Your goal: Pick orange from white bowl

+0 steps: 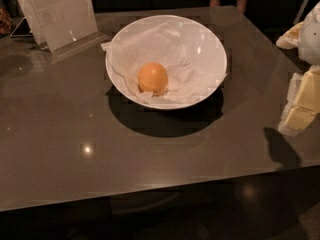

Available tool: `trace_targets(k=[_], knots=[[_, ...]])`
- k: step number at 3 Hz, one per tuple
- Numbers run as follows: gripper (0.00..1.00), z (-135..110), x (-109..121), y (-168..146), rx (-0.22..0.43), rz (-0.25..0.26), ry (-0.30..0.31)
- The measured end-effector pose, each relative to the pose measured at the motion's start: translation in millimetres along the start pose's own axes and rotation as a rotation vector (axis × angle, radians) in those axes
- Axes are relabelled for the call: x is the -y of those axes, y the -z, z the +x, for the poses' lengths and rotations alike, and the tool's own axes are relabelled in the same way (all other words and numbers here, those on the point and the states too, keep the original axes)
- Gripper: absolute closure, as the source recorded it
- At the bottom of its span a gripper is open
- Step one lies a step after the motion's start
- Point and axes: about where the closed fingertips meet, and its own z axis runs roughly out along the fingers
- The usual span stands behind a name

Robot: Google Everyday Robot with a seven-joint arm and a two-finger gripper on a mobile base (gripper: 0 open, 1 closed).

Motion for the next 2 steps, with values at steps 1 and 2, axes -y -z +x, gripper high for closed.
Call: trace_targets(k=[1, 2], knots=[[0.00, 0, 0, 0, 0.000, 0.000, 0.000], [0.00, -7, 17, 0, 0.077, 0.005, -0.043]])
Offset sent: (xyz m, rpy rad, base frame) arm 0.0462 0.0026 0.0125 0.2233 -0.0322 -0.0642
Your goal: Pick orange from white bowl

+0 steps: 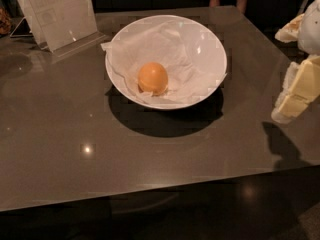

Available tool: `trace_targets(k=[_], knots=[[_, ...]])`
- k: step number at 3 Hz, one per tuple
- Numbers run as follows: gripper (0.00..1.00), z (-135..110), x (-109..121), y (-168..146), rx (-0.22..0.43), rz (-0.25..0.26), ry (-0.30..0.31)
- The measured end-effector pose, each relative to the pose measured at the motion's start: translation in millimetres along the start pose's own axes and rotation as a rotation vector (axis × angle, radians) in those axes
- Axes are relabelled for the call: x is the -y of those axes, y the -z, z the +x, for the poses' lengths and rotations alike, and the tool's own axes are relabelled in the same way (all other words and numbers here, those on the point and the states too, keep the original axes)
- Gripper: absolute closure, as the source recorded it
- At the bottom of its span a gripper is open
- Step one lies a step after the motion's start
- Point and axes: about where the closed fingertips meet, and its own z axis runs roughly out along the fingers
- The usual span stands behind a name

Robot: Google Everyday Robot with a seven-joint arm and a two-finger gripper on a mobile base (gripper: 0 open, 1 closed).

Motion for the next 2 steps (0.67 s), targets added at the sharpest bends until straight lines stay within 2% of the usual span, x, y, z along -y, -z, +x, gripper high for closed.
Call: trace_targets(k=[1, 2], knots=[[0.00, -34, 33, -8, 0.142, 0.003, -0.017], [0.00, -73, 56, -22, 0.263, -0.027, -0.015]])
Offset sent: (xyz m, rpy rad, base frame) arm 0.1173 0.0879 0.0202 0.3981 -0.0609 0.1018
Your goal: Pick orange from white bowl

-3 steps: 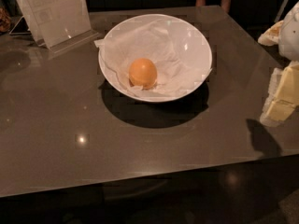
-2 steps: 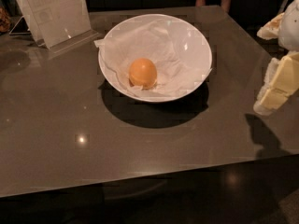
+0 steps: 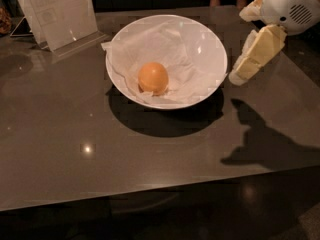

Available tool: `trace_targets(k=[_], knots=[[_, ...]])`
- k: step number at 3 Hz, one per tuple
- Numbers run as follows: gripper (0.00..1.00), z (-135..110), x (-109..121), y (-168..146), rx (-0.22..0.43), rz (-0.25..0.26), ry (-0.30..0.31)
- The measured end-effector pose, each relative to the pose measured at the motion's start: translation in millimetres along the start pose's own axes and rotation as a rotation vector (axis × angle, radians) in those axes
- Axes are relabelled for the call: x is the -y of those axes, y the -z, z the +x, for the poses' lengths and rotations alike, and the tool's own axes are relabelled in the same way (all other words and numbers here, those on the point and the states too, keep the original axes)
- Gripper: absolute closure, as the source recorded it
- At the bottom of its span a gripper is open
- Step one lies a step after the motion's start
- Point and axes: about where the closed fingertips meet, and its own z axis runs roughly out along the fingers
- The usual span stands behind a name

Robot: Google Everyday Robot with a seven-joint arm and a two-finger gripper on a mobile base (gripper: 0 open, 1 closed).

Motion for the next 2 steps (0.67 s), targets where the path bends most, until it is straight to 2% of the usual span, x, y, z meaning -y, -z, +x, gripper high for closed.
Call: trace_targets(k=[1, 2], knots=[[0.00, -26.3, 9.8, -28.8, 0.069, -0.059, -0.007], [0.00, -27.0, 10.5, -30.5, 0.072, -0.062, -0.007]])
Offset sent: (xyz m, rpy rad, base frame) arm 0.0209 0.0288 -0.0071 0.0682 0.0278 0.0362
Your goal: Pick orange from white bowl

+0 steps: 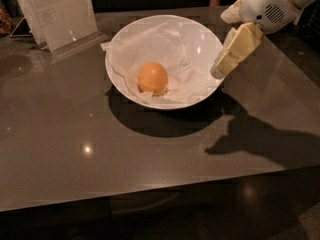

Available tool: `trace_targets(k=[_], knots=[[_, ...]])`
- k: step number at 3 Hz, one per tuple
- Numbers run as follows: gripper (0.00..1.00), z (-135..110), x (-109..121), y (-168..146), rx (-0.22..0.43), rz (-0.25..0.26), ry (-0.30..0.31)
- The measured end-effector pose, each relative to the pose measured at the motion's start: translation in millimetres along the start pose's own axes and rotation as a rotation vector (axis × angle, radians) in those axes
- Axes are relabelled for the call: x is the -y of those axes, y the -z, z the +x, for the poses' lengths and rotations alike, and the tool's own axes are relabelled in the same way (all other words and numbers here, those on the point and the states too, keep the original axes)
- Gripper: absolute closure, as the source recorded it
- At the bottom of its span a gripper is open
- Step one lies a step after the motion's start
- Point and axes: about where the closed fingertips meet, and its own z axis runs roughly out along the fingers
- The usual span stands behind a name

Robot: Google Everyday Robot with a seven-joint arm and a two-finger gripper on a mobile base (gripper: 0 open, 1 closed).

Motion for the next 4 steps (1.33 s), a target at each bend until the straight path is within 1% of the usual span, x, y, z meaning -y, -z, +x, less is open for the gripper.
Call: trace_targets(k=[1, 2, 3, 4], knots=[[0.00, -3, 5, -8, 0.047, -0.001, -0.014], [0.00, -19, 12, -33, 0.091, -0.051, 0.003], [0.00, -34, 12, -66, 0.100, -0.133, 0.031], [0.19, -35, 12, -68, 0.100, -0.137, 0.032]])
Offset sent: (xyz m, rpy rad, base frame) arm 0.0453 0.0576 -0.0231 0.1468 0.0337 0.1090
